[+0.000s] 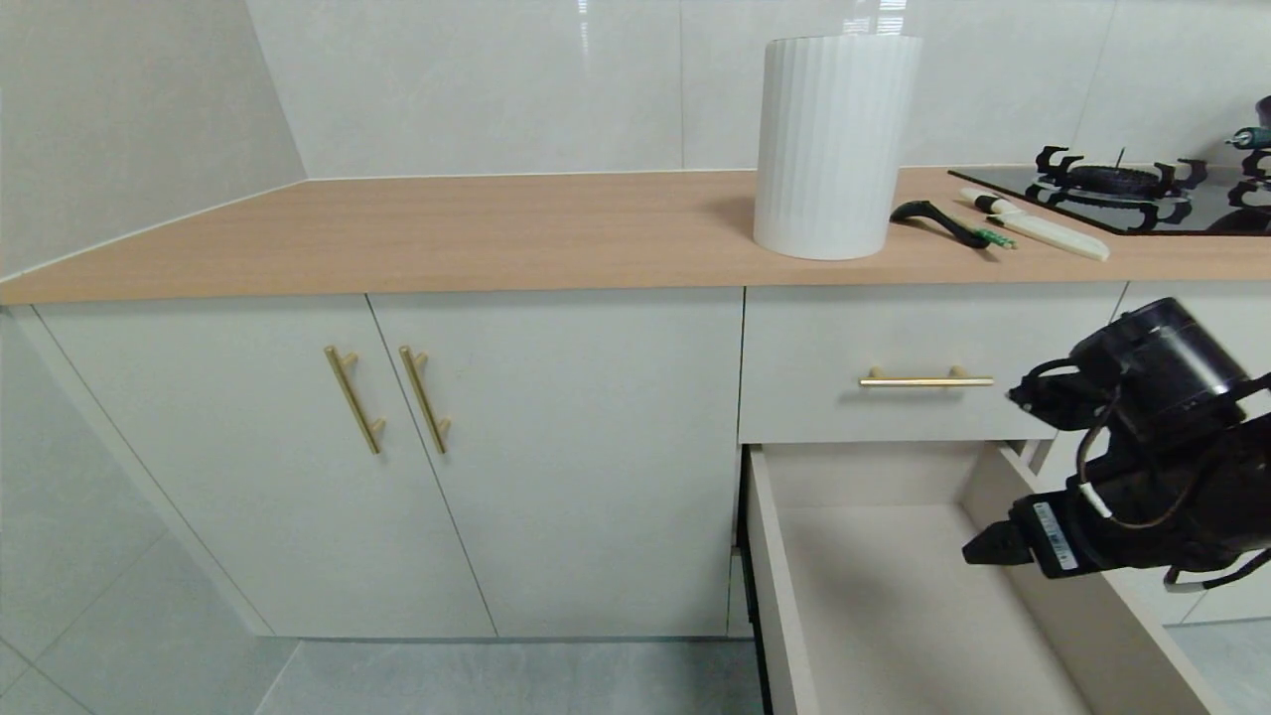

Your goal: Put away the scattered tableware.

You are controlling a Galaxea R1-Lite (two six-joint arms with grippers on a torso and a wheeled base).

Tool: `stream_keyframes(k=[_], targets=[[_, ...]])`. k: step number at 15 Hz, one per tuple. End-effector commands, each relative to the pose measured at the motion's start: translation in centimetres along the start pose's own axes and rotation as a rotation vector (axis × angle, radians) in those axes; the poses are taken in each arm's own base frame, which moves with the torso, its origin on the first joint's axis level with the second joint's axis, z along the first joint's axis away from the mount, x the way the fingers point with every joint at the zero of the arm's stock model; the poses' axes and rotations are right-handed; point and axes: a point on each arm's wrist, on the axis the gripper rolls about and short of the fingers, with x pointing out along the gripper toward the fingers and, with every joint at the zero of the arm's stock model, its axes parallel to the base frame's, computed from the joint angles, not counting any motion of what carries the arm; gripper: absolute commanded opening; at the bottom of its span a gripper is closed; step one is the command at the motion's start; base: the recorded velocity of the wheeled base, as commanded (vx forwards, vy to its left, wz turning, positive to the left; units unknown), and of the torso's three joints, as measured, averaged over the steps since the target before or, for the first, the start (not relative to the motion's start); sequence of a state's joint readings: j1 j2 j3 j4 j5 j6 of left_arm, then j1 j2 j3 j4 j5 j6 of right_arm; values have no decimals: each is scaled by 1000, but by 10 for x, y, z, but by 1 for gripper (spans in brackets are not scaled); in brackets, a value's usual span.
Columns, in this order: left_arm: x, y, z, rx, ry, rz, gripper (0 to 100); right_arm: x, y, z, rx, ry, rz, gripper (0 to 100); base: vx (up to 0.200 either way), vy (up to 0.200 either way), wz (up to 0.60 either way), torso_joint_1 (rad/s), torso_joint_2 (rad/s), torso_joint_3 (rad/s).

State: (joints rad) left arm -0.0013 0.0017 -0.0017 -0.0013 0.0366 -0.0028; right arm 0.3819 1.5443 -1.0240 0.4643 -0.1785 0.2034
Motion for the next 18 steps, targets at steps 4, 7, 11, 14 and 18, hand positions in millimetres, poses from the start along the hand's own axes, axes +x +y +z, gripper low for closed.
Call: stream_keyframes(k=[4, 7, 11, 14, 18], targets=[[0, 0, 0, 0, 0, 0, 100, -28, -20, 4, 44, -137, -15, 100, 0, 0, 0, 0, 0, 0], [0, 0, 0, 0, 1, 0, 100, -28, -21, 3, 45, -141, -20, 100, 0, 0, 0, 14, -63, -48], [0, 0, 0, 0, 0, 0, 100, -26, -20, 3, 44, -133, -23, 100, 0, 0, 0, 86, -277, -267], [0, 0, 0, 0, 0, 0, 100, -24, -20, 4, 43, -126, -24, 100, 0, 0, 0, 170, -541, -294], [0, 0, 0, 0, 0, 0, 100, -23, -20, 4, 42, -124, -24, 100, 0, 0, 0, 187, -472, -290]])
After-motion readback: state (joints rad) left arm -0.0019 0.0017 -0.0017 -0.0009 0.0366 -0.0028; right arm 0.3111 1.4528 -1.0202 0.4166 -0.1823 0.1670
